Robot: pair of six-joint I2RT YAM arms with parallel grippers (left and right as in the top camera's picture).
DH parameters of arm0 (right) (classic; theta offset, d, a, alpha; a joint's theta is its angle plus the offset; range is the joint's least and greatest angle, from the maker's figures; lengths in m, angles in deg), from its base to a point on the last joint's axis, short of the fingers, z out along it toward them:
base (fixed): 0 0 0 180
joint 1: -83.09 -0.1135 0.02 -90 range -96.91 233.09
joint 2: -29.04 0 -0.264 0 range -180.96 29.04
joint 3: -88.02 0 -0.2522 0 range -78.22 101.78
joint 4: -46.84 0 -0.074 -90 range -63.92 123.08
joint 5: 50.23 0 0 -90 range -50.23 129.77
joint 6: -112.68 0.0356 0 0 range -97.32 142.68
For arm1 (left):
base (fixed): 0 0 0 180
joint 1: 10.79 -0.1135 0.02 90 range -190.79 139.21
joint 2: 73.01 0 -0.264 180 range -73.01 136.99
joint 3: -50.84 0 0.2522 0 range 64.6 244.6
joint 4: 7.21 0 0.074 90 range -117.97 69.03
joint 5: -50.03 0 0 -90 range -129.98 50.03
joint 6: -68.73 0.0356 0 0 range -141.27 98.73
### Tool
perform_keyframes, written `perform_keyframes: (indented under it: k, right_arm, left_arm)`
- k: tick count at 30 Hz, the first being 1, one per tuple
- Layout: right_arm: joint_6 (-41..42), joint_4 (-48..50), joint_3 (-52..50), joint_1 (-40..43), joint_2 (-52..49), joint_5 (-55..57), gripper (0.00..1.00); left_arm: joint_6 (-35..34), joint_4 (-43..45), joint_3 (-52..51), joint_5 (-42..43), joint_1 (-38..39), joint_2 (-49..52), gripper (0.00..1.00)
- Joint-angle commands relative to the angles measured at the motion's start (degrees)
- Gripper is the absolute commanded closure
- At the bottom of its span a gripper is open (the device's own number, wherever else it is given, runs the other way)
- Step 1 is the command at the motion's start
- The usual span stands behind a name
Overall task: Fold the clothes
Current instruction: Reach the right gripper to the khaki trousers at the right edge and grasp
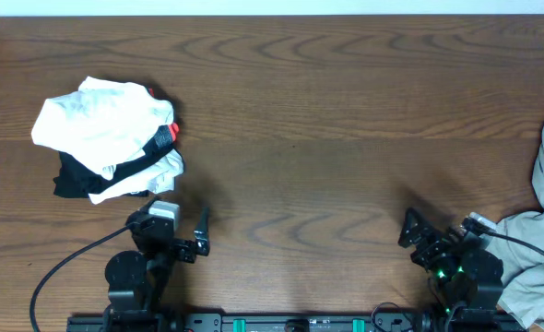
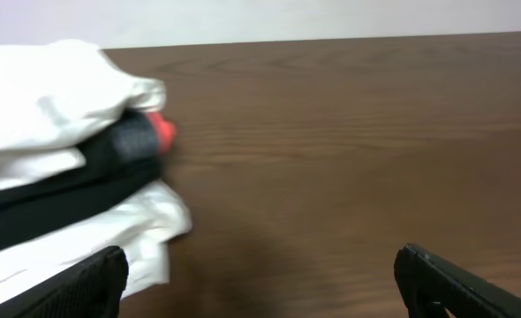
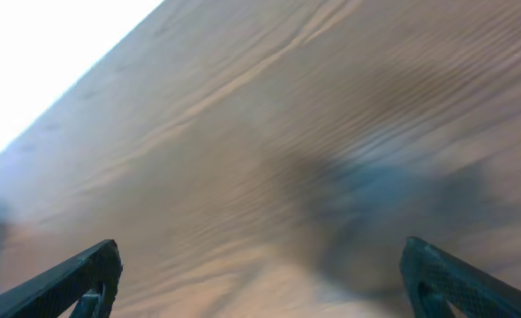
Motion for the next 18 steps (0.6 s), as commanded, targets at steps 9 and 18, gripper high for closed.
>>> perform_keyframes:
  k: [9,18]
  right_arm:
    - [-3.02,20.87,2.95,-0.46,-4.46,-23.91,0.01]
    - [-18.93,9.14,25.00,-0.46,-33.09,-22.25,0.01]
  left_arm:
    - [-16.87,7.02,5.05,20.09,-0.15,0.83,0.02]
    - [-19.19,6.32,22.64,20.33,-0.15,21.18,0.02]
